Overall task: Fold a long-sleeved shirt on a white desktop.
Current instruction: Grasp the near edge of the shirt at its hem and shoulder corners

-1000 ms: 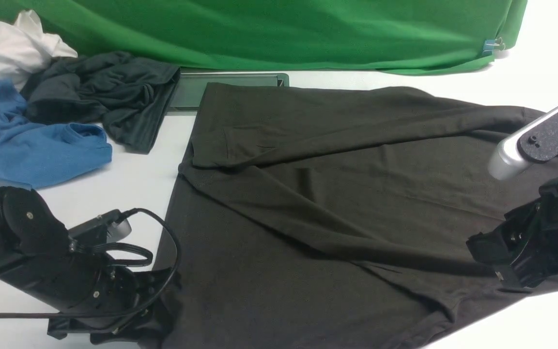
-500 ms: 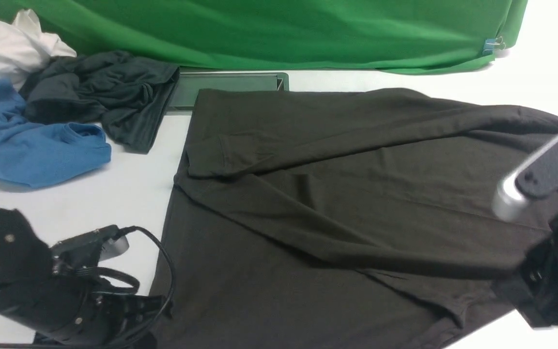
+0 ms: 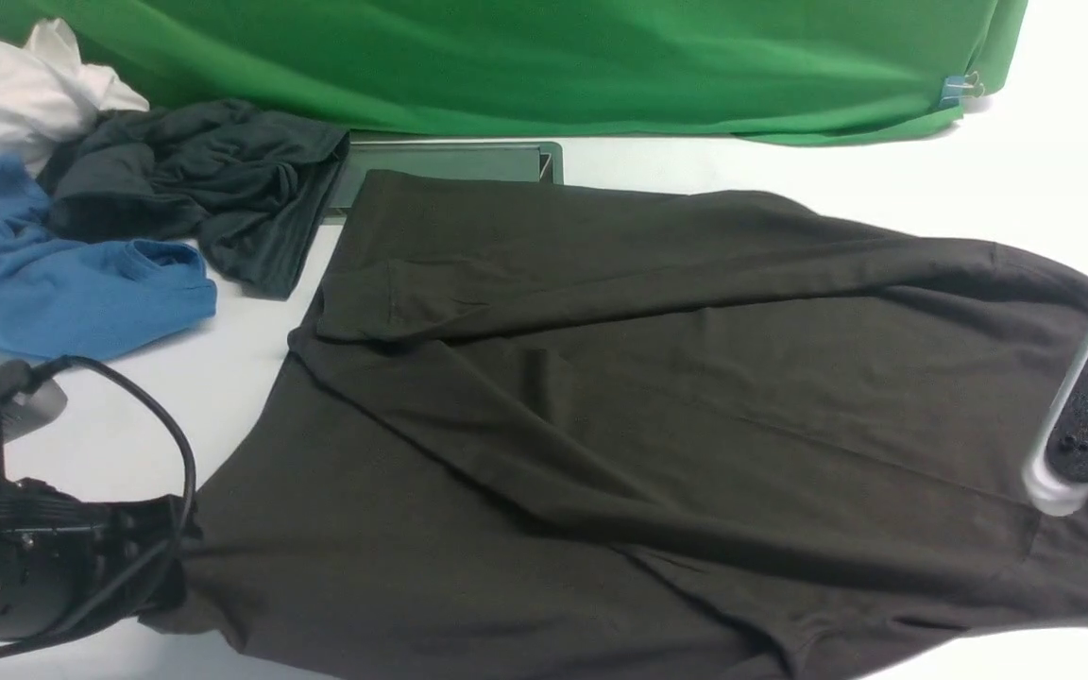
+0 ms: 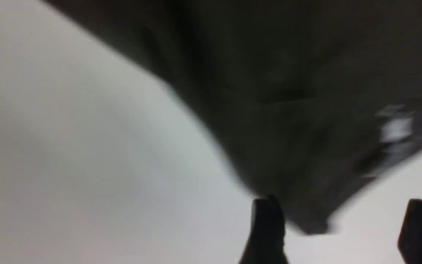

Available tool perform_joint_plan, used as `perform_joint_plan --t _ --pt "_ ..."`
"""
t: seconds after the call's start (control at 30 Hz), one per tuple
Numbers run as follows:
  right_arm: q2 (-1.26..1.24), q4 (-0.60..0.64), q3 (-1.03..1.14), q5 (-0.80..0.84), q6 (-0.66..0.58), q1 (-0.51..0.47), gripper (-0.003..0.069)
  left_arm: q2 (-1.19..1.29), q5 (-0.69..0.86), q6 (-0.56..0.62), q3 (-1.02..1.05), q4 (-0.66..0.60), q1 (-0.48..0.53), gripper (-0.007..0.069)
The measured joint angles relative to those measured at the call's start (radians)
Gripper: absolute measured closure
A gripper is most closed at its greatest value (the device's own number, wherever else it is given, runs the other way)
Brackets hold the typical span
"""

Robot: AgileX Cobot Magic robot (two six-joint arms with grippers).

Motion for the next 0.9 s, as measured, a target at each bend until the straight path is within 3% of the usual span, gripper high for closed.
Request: perform_joint_plan --t 0.17,0.3,0.4,0.53,0.63,0.73,0.8,0.9 --pt "0.022 -0.156 0.103 -0.073 -0.098 -0.044 0.0201 0.0 0.001 0.017 0.0 -0.014 0.0 0.0597" --pt "0.024 -0.071 0.151 -0.184 -0.185 -0.173 0.0308 0.0 0.001 0.035 0.0 -0.038 0.0 0.0597" --pt "0.024 0.018 0.157 -0.204 -0.255 -0.276 0.034 0.0 0.001 0.056 0.0 -0.062 0.0 0.0597" --pt "0.053 0.103 0.158 -0.221 -0.309 -0.374 0.0195 0.0 0.002 0.082 0.0 -0.103 0.0 0.0597" --pt "0.145 0.12 0.158 -0.23 -0.318 -0.394 0.0015 0.0 0.009 0.113 0.0 -0.151 0.0 0.0597" --pt "0.212 0.1 0.158 -0.233 -0.341 -0.398 -0.0014 0.0 0.008 0.125 0.0 -0.157 0.0 0.0597" --pt "0.258 0.072 0.158 -0.239 -0.365 -0.399 0.0035 0.0 0.008 0.127 0.0 -0.157 0.0 0.0597" --pt "0.288 0.026 0.158 -0.274 -0.384 -0.399 0.0228 0.0 0.015 0.128 0.0 -0.158 0.0 0.0597"
